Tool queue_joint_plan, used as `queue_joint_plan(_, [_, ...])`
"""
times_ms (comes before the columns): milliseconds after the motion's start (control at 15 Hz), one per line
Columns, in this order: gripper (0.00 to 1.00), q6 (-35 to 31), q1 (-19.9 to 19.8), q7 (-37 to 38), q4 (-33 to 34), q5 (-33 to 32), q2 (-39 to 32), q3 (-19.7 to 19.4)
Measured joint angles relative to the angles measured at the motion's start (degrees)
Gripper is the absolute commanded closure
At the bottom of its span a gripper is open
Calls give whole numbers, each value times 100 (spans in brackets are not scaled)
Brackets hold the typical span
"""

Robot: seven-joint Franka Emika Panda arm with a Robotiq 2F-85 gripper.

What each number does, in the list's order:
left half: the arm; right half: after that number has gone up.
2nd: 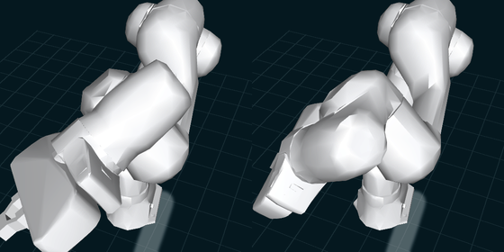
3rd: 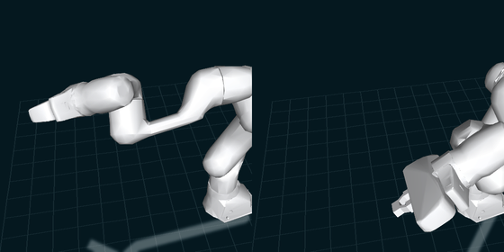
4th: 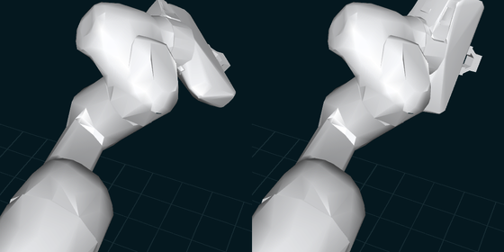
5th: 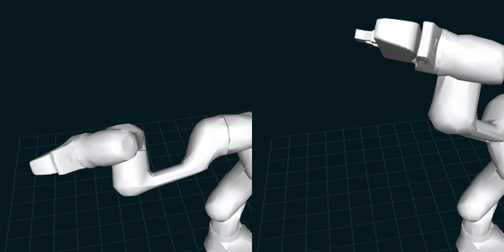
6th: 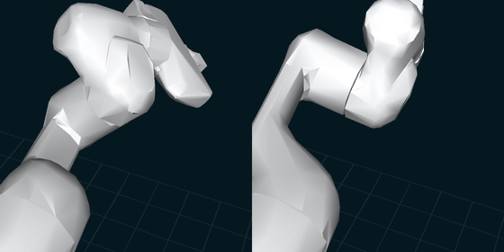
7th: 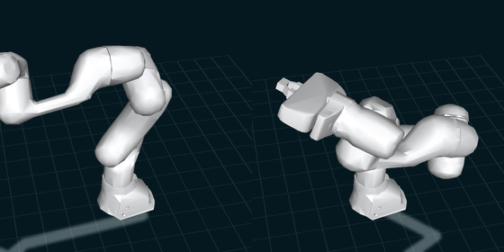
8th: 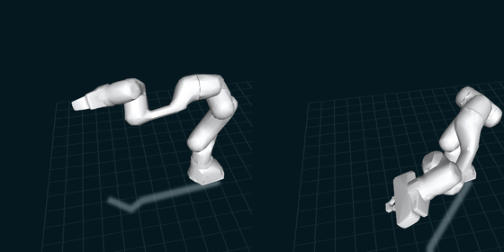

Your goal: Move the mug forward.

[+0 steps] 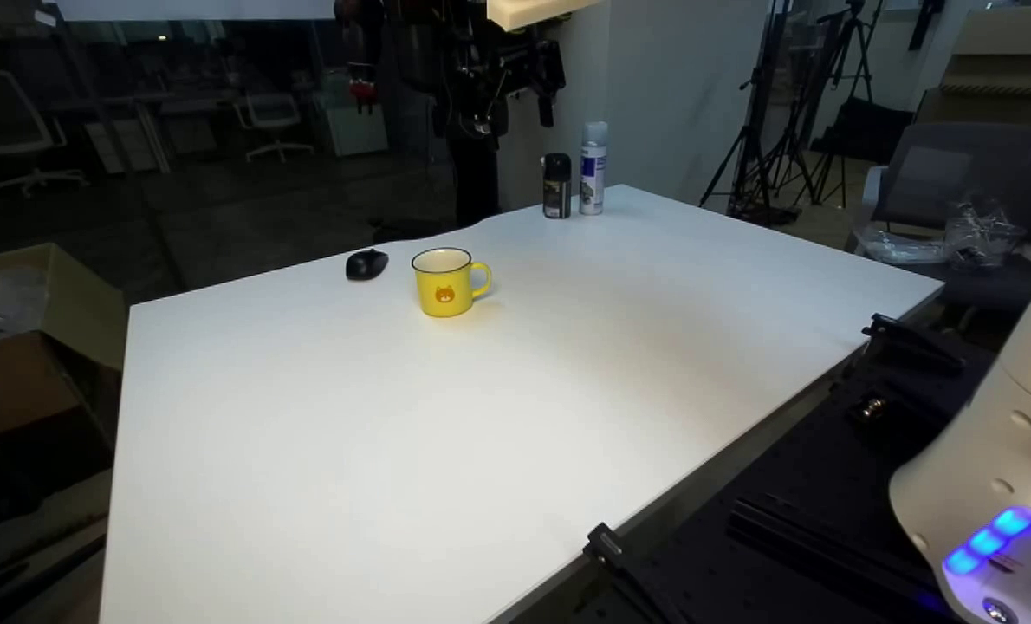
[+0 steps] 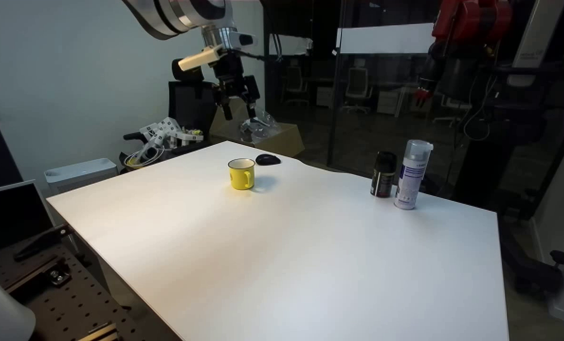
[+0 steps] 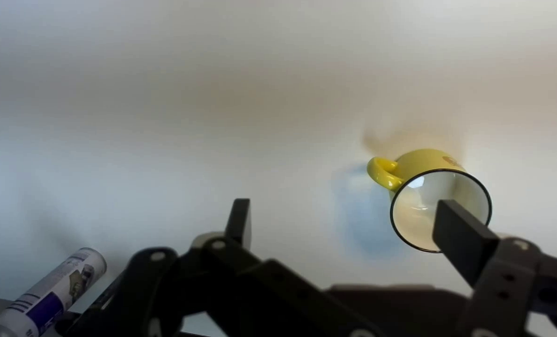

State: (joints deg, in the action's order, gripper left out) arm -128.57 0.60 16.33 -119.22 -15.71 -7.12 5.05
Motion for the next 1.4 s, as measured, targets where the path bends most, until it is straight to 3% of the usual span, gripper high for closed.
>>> queue_joint_plan(400, [0,-495,77,-1049,274,1260,-625,-4])
queue_joint_plan(1400, [0,-1027,175,-1544,1238,1215,-2093,-163])
